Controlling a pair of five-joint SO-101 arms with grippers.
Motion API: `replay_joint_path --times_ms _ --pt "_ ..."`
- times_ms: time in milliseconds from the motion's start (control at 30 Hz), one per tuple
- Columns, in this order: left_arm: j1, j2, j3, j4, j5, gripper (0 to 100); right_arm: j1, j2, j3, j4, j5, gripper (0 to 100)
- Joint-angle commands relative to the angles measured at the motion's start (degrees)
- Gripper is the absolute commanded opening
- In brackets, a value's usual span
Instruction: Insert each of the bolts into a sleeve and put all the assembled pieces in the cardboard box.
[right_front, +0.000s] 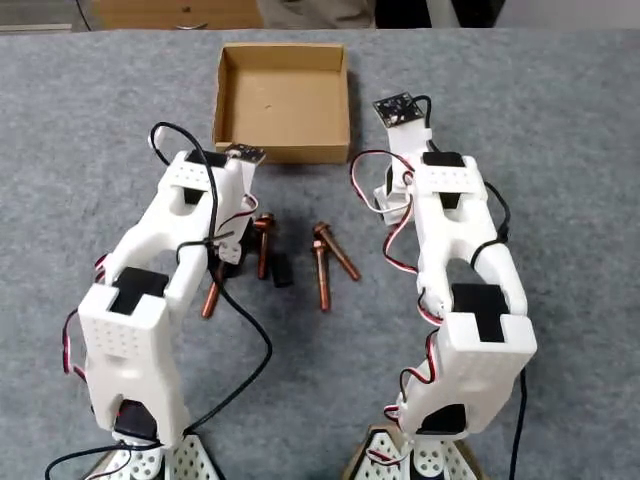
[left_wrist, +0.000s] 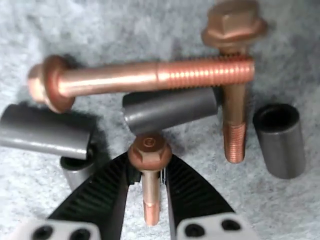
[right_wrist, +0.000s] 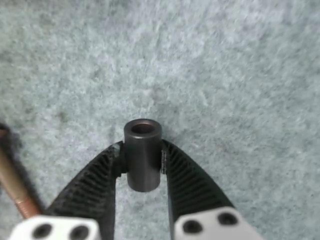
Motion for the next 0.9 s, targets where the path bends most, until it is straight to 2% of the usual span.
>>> replay_joint_path --times_ms 0,133,267,400,533,600,700,867 --pt "-4.0 -0.6 0.0 -1.8 1.8 2 0.9 -1.1 -0.2 -0.4 0.0 0.1" --pt "-4.6 -11.2 11.9 -13.2 4.9 2 1.0 -2.4 -0.5 0.6 0.3 0.1" --pt "-2.0 -31.5 30.7 -26.0 7.5 2 0.7 -7.3 -0.1 3.9 0.5 0.1" --pt "-3.5 -50.5 43.3 -33.2 12.0 2 0.7 -14.5 -0.2 7.6 0.5 0.1" --pt "-7.9 -58.9 44.4 -33.9 15.0 2 -1.3 -24.7 -0.2 11.4 0.9 0.1" --pt "-9.2 -60.3 43.0 -33.7 15.2 2 -4.0 -30.0 -0.2 14.3 4.0 0.1" --pt "-9.8 -61.8 41.4 -33.6 15.1 2 -7.7 -38.1 -0.2 18.9 10.3 0.2" --pt "-10.5 -64.5 38.9 -30.9 15.3 2 -8.8 -51.0 0.8 27.9 11.3 0.2"
